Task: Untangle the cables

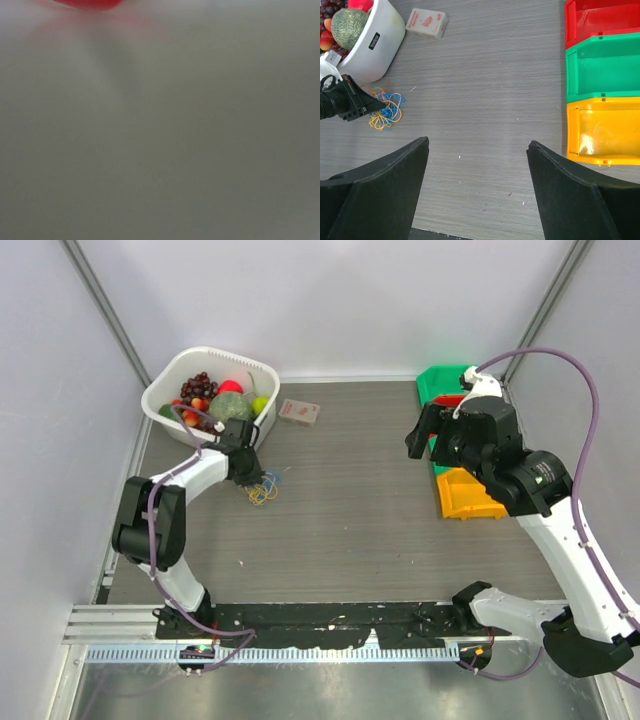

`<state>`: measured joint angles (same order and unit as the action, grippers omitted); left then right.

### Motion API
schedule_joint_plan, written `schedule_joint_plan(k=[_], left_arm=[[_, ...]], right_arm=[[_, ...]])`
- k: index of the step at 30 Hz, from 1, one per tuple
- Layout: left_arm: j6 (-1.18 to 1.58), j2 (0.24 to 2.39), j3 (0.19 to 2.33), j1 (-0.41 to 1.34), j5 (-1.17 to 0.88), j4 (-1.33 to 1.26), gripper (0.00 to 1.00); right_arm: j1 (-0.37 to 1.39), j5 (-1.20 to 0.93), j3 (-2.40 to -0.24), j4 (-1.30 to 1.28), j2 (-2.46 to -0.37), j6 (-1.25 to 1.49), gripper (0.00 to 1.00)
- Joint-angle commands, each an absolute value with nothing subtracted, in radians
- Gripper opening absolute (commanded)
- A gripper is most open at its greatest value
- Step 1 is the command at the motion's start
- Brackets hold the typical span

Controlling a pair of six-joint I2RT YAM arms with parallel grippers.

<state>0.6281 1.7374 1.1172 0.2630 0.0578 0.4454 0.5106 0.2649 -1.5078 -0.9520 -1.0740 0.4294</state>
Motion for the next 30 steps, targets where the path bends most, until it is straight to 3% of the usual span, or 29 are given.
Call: schedule_joint_plan(k=[1,6,10,14,16,20,23,25,27,30], left_arm=[[0.646,1.629,1.005,0.343,0.005,0.443,0.00],[0.748,1.455,0.868,0.540,-0.057,0.405,0.00],[0.792,1.353,0.810,0.699,-0.081,0.356,0.02],[0.794,1.304,0.804,0.746,-0.150,0.354,0.66],[0.804,1.260,0.792,0.746,-0.181,0.354,0.78],[0.811,1.226,0.793,0.744,-0.219,0.403,0.76],[0.824,1.249,0.788,0.744,-0.281,0.407,0.67],[0.841,1.269,0.781,0.744,-0.301,0.396,0.54],[0.862,1.282,0.773,0.744,-0.282,0.382,0.48],[0.925,1.256,0.770,0.744,-0.218,0.385,0.49]], right_arm=[[0.514,0.230,-1.485,-0.911,-1.098,0.453,0.84],[0.514,0.157,-1.422,-0.902,-1.141,0.450,0.83],[0.514,-0.050,-1.343,-0.881,-1.195,0.428,0.83],[0.520,-0.245,-1.214,-0.813,-1.247,0.417,0.80],[0.535,-0.308,-1.139,-0.752,-1.265,0.431,0.79],[0.603,-0.385,-0.997,-0.605,-1.307,0.463,0.72],[0.635,-0.428,-0.901,-0.465,-1.328,0.524,0.63],[0.649,-0.455,-0.853,-0.381,-1.333,0.552,0.58],[0.653,-0.448,-0.825,-0.324,-1.330,0.552,0.57],[0.653,-0.416,-0.827,-0.299,-1.345,0.537,0.57]])
